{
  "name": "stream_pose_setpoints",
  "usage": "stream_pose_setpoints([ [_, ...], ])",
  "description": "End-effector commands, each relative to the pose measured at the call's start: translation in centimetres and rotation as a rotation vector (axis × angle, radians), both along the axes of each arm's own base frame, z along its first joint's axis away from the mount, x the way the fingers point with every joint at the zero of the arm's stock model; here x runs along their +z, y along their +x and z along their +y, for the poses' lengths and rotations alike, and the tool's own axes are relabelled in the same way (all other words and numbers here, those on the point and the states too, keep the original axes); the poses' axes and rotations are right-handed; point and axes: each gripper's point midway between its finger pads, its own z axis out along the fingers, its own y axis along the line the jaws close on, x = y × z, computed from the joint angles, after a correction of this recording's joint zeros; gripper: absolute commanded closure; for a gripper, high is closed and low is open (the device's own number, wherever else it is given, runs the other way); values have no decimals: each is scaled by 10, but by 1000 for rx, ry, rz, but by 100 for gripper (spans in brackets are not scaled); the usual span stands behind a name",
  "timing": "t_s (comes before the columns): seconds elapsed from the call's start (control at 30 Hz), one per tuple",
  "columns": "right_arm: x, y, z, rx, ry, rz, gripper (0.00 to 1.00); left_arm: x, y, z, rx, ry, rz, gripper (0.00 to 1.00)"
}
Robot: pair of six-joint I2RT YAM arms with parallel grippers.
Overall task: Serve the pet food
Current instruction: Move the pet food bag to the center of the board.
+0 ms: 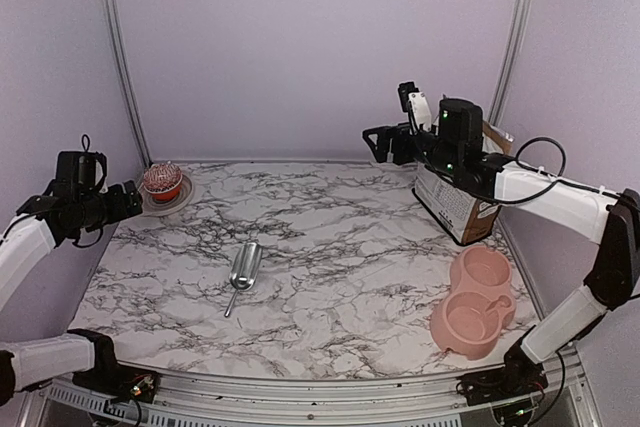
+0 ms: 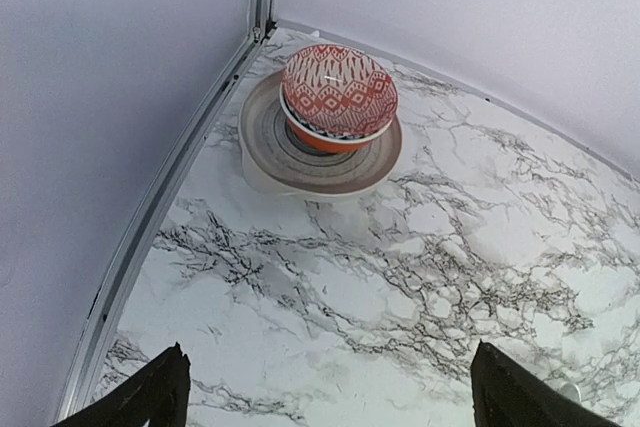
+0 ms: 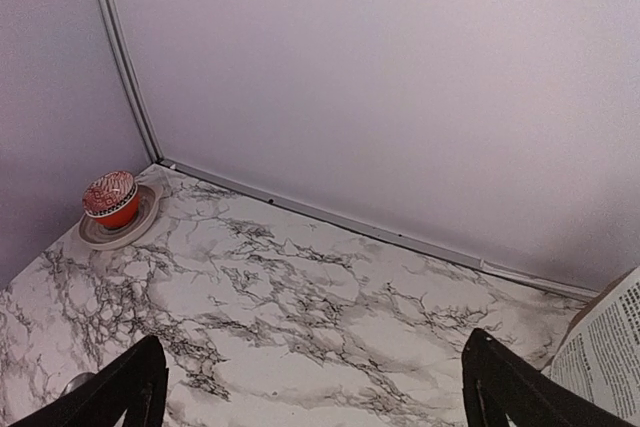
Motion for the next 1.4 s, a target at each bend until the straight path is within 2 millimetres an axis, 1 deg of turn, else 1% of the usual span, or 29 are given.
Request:
stream_pose_setpoints([
  [0.0,36,5,-10,-70,-4,-83,0,-24,-30,-10,-80,-1,70,1],
  [0.03,35,5,-6,-46,-38,-78,0,-21,-34,-9,-76,-3,49,1],
  [0.07,39,4,0,-6,-71,-91,0,-20,-37,-9,-72,-7,34,1],
  [0.1,43,3,4,16,-92,-98,0,-13,-38,-10,-77,-11,2,1],
  [0.13,49,4,3,15,-109,-104,0,-19,-41,-12,-93,-7,-6,1],
  [0.27,68,18,-8,-60,-201,-112,0,-19,-46,-11,-103,7,-41,1],
  [0.43,92,37,-39,-207,-308,-113,0,-15,-50,-18,-123,-31,-64,1],
  [0.47,96,41,-49,-244,-338,-108,0,-12,-51,-19,-124,-38,-78,1],
  [0.53,111,49,-73,-324,-377,-106,0,-8,-54,-19,-122,-48,-102,1],
  [0.6,111,59,-97,-362,-395,-66,0,-8,-56,-19,-124,-49,-118,1],
  [0.63,112,64,-110,-379,-396,-45,0,-11,-57,-20,-131,-45,-118,1],
  [0.73,102,80,-147,-432,-417,29,0,-22,-59,-20,-138,-34,-95,1],
  [0.8,96,89,-170,-460,-415,60,0,-22,-59,-21,-143,-36,-96,1],
  [0.87,87,98,-192,-467,-395,111,1,-23,-58,-21,-146,-37,-92,2],
  [1.0,69,110,-226,-480,-351,201,6,-27,-58,-22,-149,-38,-79,3],
  [1.1,51,115,-239,-471,-320,263,7,-27,-58,-21,-145,-37,-80,4],
  [1.2,33,118,-246,-453,-301,316,8,-27,-58,-20,-142,-36,-77,4],
  [1.27,25,119,-250,-454,-297,337,10,-28,-58,-20,-142,-35,-75,5],
  [1.37,20,118,-250,-431,-277,348,12,-29,-57,-20,-139,-36,-71,5],
])
